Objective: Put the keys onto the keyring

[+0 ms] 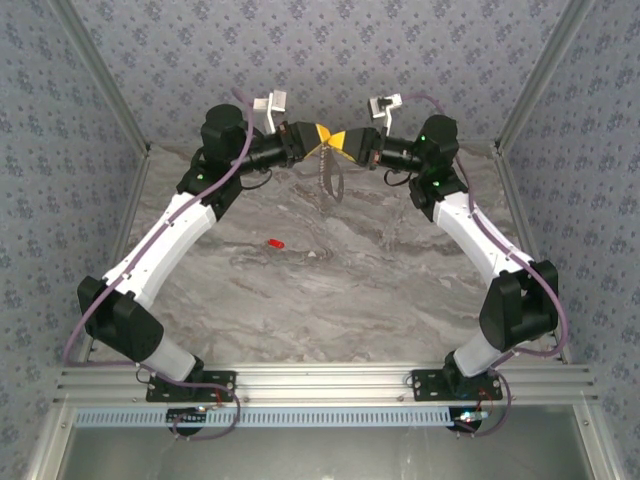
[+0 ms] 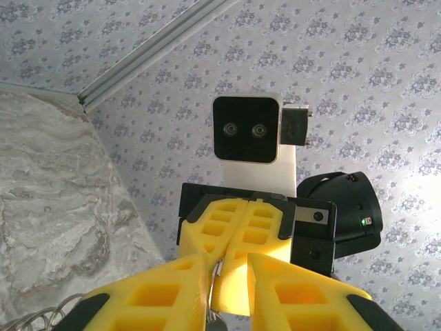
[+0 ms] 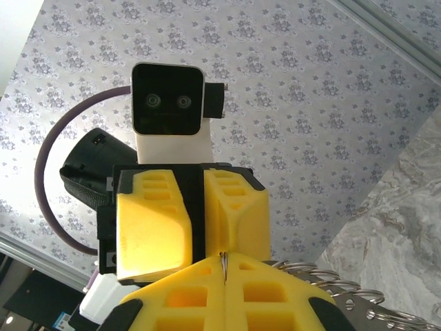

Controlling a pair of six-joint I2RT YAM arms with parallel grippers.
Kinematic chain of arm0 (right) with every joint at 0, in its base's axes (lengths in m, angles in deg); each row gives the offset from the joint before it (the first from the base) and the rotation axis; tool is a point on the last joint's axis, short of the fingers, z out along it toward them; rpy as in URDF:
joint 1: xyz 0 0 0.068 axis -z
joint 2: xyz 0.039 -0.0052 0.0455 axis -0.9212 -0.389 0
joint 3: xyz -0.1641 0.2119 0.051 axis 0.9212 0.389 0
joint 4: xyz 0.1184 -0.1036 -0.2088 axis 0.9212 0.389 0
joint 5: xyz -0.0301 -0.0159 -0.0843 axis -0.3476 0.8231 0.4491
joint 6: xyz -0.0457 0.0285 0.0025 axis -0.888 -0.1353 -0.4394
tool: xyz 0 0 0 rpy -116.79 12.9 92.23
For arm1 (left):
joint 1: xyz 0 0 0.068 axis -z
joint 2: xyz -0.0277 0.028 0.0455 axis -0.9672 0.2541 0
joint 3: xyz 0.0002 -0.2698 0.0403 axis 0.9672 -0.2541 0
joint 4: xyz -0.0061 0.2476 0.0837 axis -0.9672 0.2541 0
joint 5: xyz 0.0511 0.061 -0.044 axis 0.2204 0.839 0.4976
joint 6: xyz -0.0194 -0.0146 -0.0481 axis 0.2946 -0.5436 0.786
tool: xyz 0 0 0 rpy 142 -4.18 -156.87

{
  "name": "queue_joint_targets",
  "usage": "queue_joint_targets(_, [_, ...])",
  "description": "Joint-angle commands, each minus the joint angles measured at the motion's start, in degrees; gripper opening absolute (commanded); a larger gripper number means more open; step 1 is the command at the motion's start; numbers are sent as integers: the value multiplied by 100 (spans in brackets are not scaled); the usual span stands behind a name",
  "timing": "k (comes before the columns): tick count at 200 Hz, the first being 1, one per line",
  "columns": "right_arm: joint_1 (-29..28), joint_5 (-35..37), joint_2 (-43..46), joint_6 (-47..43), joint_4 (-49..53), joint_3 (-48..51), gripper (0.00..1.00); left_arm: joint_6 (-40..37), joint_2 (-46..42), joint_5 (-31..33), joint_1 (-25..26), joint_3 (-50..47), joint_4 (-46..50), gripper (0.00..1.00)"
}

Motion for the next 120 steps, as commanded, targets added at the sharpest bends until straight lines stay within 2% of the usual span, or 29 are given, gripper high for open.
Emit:
queue_joint_targets(1, [34, 99, -75, 214, -445, 36, 0, 113, -17, -88, 76, 2, -441, 20])
queue_joint_targets(61, [60, 163, -155, 334, -585, 76, 0, 224, -27, -81, 119, -110, -661, 10])
queue_joint_targets(76, [67, 174, -160, 353, -594, 85, 0, 229, -35, -88, 134, -143, -679, 11])
queue_joint_targets(90, [66, 193, -180, 358, -595, 97, 0, 228, -28, -79, 137, -162, -658, 18])
queue_joint_targets(103, [66, 210, -185, 358, -601, 112, 0, 227, -42, -84, 157, -204, -653, 19])
queue_joint_targets(120, [70, 240, -190, 386, -603, 143, 0, 168, -43, -64, 183, -236, -600, 9])
